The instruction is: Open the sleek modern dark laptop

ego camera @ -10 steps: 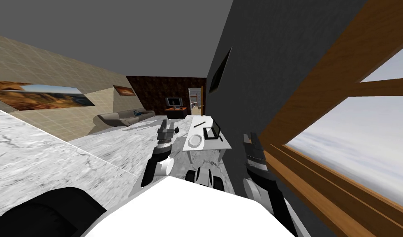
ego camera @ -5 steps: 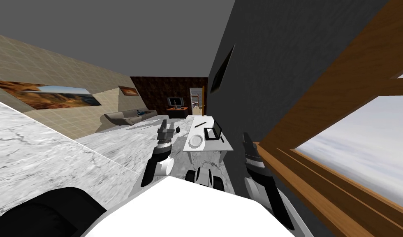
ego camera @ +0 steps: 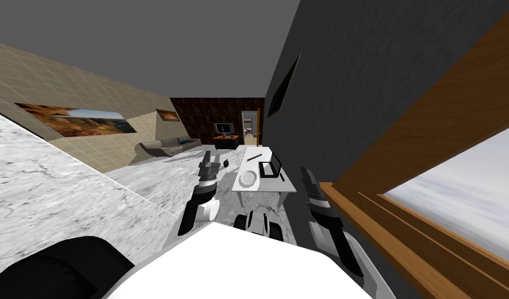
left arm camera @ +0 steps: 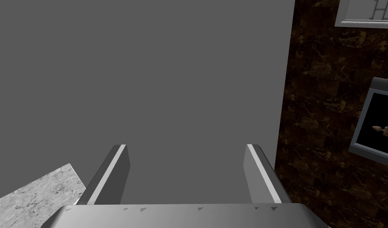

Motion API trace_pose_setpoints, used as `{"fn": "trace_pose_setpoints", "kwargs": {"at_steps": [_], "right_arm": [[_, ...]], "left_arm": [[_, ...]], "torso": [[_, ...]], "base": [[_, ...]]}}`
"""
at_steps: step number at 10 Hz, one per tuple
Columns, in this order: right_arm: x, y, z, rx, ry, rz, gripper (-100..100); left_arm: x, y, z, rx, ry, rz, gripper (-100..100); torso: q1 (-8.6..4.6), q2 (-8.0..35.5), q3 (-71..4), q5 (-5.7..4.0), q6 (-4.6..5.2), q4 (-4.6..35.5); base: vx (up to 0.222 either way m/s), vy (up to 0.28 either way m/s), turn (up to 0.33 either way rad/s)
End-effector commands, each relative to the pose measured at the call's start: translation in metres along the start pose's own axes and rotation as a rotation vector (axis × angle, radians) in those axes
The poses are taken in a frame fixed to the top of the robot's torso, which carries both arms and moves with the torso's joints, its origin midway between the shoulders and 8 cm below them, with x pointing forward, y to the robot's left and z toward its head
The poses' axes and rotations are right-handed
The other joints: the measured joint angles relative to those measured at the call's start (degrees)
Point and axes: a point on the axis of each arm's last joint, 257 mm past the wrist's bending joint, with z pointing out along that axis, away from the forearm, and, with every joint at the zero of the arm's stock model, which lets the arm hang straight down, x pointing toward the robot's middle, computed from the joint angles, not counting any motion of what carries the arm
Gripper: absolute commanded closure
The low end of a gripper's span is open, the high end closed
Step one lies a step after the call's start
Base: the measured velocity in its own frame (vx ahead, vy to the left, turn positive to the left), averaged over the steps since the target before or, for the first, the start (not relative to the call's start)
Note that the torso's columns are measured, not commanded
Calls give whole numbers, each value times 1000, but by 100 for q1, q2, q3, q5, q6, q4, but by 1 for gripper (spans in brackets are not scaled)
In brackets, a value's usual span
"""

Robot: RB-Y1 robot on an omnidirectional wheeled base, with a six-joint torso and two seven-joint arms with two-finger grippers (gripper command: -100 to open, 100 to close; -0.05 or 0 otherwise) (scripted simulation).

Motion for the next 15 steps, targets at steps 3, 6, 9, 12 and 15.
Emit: {"fn": "trace_pose_setpoints", "kwargs": {"at_steps": [3,6,9,12,15], "right_arm": [[12,-16,1,12,51,-191,-100],[22,-31,2,20,92,-339,-100],[32,-49,2,29,137,-488,-100],[42,-68,2,42,184,-634,-100],[53,-90,0,59,234,-765,-100]], "left_arm": [[0,0,0,0,0,0,0],[0,0,0,0,0,0,0],[0,0,0,0,0,0,0],[0,0,0,0,0,0,0],[0,0,0,0,0,0,0]], "torso": [[1,1,1,0,0,0],[0,2,1,0,0,1],[1,-1,-1,0,0,0],[2,6,4,1,2,2],[2,1,1,0,0,0]], "base": [[23,-6,55],[22,-8,54],[27,-9,60],[16,-6,47],[21,-8,67]]}}
